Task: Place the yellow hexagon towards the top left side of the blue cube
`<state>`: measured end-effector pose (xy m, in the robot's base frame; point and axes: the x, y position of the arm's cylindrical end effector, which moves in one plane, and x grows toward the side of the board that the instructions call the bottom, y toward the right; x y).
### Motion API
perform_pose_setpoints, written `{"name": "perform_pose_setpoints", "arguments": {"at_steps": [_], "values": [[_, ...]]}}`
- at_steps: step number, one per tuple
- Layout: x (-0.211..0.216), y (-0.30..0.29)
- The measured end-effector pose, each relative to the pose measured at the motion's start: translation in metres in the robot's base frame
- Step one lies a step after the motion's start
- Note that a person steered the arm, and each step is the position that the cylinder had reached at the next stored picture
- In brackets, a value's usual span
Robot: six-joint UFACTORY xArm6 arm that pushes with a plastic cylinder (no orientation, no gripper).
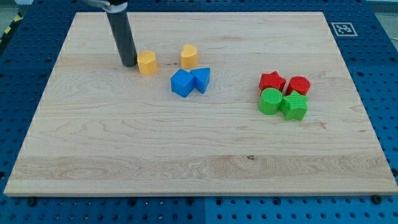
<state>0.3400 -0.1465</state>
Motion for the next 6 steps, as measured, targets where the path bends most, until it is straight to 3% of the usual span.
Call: {"name": "perform_pose_setpoints", "arguments": {"at_steps": [1,2,4,6], "values": [[-0.006,0.019],[0.024,0.037],[0.031,0.009],[0.040,0.059]]}}
